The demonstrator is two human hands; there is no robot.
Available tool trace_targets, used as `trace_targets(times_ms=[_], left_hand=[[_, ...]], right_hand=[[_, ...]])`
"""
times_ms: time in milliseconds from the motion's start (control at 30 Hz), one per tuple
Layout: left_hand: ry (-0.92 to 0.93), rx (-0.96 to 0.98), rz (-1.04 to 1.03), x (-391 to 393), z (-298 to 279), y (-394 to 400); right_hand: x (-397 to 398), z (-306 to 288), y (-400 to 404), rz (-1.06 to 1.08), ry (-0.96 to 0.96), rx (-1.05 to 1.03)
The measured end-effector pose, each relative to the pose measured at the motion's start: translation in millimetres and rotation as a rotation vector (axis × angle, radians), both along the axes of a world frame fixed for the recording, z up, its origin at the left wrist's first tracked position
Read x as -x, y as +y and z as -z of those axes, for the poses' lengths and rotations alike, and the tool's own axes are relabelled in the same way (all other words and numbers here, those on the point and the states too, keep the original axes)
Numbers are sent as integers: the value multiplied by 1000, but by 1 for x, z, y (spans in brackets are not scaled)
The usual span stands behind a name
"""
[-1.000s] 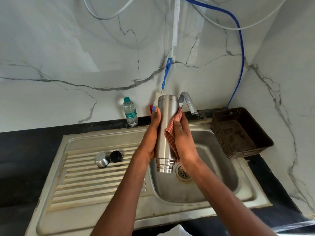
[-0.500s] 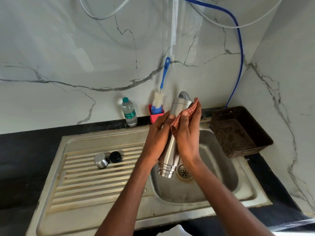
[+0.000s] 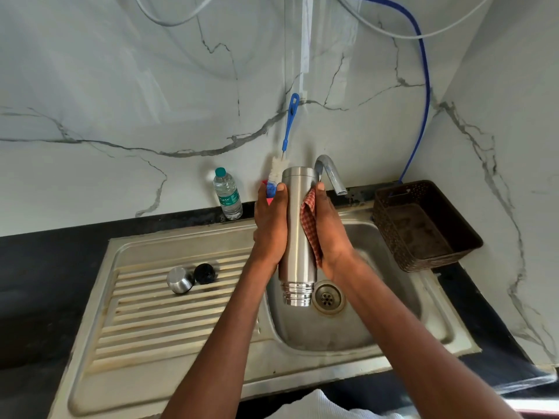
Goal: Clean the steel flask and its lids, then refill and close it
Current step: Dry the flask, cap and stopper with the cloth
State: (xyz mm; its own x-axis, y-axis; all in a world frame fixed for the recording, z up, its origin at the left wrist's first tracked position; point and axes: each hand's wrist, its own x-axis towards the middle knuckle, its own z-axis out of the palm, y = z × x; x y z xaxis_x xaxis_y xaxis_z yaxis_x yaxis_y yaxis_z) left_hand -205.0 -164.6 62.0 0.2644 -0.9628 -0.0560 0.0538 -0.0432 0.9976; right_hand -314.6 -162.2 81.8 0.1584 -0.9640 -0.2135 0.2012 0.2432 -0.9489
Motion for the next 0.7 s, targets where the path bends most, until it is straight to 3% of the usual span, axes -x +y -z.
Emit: trace_targets(times_ms=[100, 133, 267, 400, 467, 700], left_hand=[[-276, -52, -104, 4, -1, 8], [-260, -65, -93, 6, -4, 12], [271, -182, 31, 3, -37, 9], [338, -190, 87, 0, -41, 5], [409, -182, 90, 2, -36, 5], [592, -167, -74, 0, -16, 0]], right_hand=[[1, 3, 1, 3, 46, -8], [1, 3, 1, 18, 77, 13], [-4, 4, 15, 97, 403, 244], [-9, 2, 30, 140, 671, 381], [-6, -1, 27, 116, 661, 339], [0, 9, 8, -145, 364, 30]])
